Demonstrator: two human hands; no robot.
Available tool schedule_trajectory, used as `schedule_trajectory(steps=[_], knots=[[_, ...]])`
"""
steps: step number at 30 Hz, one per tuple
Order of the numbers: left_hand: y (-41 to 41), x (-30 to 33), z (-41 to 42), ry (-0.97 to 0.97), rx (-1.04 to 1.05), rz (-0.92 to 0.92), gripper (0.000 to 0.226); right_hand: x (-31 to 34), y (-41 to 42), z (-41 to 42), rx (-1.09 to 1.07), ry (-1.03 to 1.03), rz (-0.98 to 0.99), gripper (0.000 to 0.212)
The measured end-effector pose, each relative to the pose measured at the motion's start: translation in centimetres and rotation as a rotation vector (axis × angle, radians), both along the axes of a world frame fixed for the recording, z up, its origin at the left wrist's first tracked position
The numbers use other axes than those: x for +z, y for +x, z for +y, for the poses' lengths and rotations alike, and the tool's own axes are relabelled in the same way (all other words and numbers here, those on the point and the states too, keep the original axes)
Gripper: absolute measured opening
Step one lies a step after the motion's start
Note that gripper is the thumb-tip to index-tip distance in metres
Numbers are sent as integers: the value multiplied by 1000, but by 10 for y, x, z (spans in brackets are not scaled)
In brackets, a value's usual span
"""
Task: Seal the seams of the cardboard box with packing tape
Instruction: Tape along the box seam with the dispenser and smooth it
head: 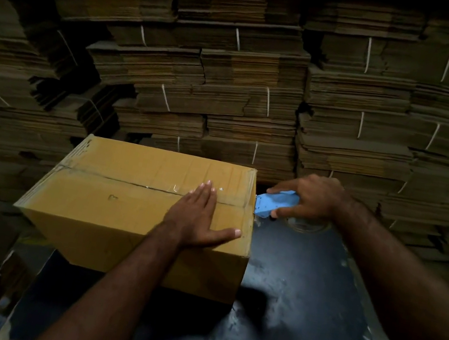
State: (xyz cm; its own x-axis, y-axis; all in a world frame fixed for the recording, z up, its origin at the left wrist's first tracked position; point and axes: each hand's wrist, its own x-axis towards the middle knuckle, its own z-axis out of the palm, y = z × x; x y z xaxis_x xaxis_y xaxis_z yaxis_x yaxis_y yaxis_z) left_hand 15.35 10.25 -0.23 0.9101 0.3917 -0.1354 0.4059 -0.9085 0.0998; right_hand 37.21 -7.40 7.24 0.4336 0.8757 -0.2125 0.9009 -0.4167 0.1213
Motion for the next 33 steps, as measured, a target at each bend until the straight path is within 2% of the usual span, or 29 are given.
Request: schedule_trajectory(steps=[3, 7, 11, 14, 17, 19, 23, 27, 33], knots=[[12, 7, -18, -34, 23, -43, 131, -14, 2, -6, -25, 53, 38, 76], [32, 4, -40, -30, -109, -22, 122, -23, 2, -11, -44, 96, 63, 74], [43, 3, -45, -21, -177, -29, 97, -30, 0, -14, -47, 141, 97, 70], [46, 1, -52, -43, -189, -68, 89, -38, -3, -16, -43, 185, 105, 66], [46, -4, -52, -33, -175, -63, 84, -42, -5, -23, -52, 282, 105, 65], [45, -3, -50, -36, -177, -44, 81, -45, 2, -33, -57, 375, 176, 63], [46, -5, -51, -41, -183, -43, 80, -61, 14, -58, -112, 412, 221, 67], [45, -5, -50, -16, -190, -62, 84, -71, 0, -44, -129, 367, 130, 73], [40, 0, -53, -28, -196, -104, 88, -68, -20, -27, -165, 343, 49, 62]])
